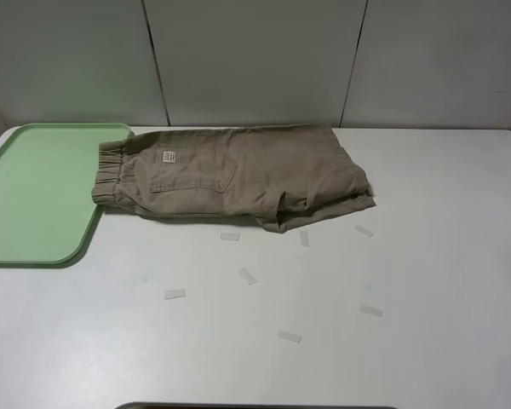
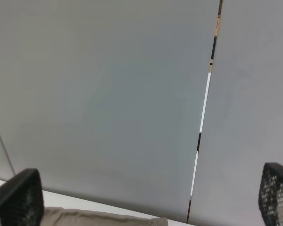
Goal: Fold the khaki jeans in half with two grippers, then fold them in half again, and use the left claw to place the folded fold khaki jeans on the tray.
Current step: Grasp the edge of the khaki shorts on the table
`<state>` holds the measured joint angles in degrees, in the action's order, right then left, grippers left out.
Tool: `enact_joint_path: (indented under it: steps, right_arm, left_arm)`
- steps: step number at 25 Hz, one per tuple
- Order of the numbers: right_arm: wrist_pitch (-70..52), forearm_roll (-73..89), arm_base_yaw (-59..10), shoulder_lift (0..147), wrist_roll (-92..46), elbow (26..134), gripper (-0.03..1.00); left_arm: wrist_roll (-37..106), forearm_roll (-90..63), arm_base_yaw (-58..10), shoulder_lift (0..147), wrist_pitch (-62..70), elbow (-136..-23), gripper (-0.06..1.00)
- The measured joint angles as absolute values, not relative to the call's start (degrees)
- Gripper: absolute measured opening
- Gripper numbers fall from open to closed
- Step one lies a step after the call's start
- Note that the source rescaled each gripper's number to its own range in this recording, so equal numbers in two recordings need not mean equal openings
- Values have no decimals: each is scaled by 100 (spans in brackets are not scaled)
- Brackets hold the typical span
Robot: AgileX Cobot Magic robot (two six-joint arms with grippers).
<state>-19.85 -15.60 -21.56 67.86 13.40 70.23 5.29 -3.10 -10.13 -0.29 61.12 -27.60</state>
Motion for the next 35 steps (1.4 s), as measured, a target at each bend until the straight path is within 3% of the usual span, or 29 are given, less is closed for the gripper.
enact_joint_path:
  steps: [15, 35]
  right_arm:
    - [-2560, -1335, -2156, 6864, 1340, 7028, 100]
    - [-4045, 891, -2156, 8479, 762, 7028, 100]
  left_arm:
    - [0, 269, -1013, -29, 6112, -2756, 89]
    - [0, 270, -1013, -29, 6110, -2756, 88]
